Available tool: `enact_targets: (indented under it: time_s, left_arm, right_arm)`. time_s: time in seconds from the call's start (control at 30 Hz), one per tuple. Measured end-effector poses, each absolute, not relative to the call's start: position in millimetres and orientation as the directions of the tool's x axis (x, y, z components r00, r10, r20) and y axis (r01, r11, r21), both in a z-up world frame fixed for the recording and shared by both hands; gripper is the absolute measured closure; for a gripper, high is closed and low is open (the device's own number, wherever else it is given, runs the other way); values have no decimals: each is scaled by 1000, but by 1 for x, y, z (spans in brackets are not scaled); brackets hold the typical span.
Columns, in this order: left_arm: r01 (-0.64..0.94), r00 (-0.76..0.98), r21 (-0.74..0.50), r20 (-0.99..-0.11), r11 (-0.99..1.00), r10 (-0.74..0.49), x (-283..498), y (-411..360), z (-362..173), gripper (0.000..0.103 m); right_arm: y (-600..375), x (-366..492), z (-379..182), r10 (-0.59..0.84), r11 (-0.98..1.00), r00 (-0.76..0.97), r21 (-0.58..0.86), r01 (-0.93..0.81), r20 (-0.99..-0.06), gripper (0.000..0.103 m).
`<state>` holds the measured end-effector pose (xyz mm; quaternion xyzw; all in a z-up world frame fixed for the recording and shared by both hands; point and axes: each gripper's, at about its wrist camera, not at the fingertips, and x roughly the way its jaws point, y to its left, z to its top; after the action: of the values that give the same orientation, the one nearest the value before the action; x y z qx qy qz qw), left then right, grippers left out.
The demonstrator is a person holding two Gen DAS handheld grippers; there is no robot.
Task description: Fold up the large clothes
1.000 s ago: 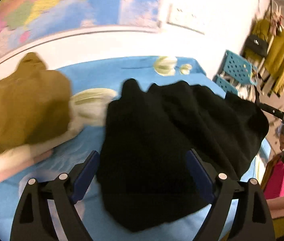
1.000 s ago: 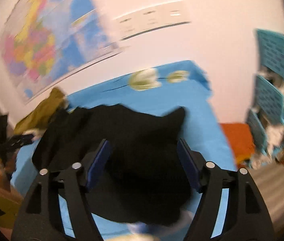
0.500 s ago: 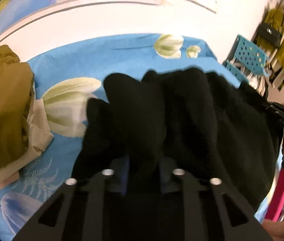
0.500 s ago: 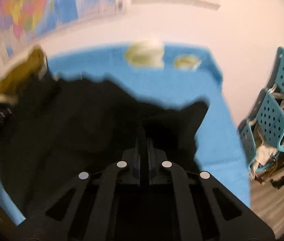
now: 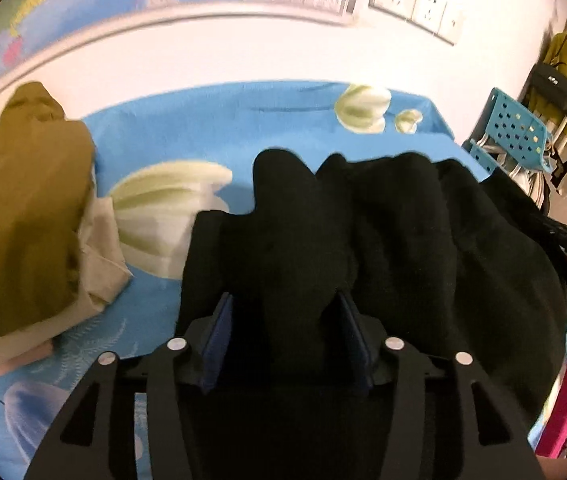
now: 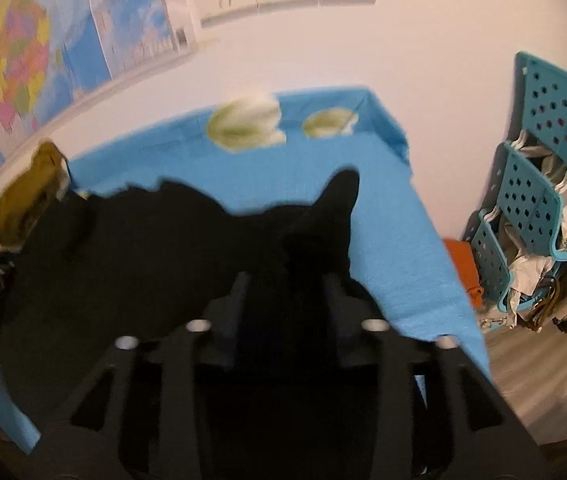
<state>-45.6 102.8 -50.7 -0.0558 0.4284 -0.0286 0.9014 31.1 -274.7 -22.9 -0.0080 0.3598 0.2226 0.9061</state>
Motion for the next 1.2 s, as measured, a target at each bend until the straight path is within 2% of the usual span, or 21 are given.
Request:
enact_targets:
  time_s: [0.07,0.17,0.27,0.33,0.43,0.5,0.63,0.7,0.8,0.97,1.2]
  left_arm:
    - [10,656,-119,-749,993,-97,-54,102,-45,38]
    - [15,690,-97,-719,995,-80,-64,100,-37,29]
    - [-5,703,-73,-710,997,-48,-68,99,-36,28]
    - [19,691,-91,-719,996,-79,-67,99,-41,28]
    - [-11,632,-84,-773,996,-59,-55,102,-60,28]
    - [-22,612,-113,-788,993,-76,-52,106,-68,26]
    - [-25,645,-128,-760,991,-82,-65,111,-59,25]
    - [-25,657,-126,-750,992,-79,-73,112,-55,25]
    - [-29,678,-122,-732,992,-70,-86,110,-50,24]
    - [-24,706,-104,-706,994,-57,-104,103,-41,20]
    - [-11,724,-97,-687,995,-59,-124,97,-38,18]
  right_arm:
    - [-270,14,-7,445,877,658,145,-459,-608,55]
    - [-255,-5,3,524,824,636,148,-547,-566,50]
    - [-224,-16,-9,595,749,553,153,-645,-583,50]
    - [-206,-13,-25,569,745,523,130,-654,-634,50]
    - [-188,1,-56,501,772,497,107,-626,-709,51]
    - [-189,7,-62,490,785,483,127,-606,-726,51]
    - [-193,-11,-35,516,780,531,112,-616,-672,47]
    - [-190,-32,-15,580,731,526,111,-674,-622,43]
    - [-172,-58,-2,634,654,496,68,-754,-594,36]
    - [-136,-97,-7,663,535,431,-15,-845,-612,31]
    - [-106,-126,-29,624,462,420,-122,-878,-659,26]
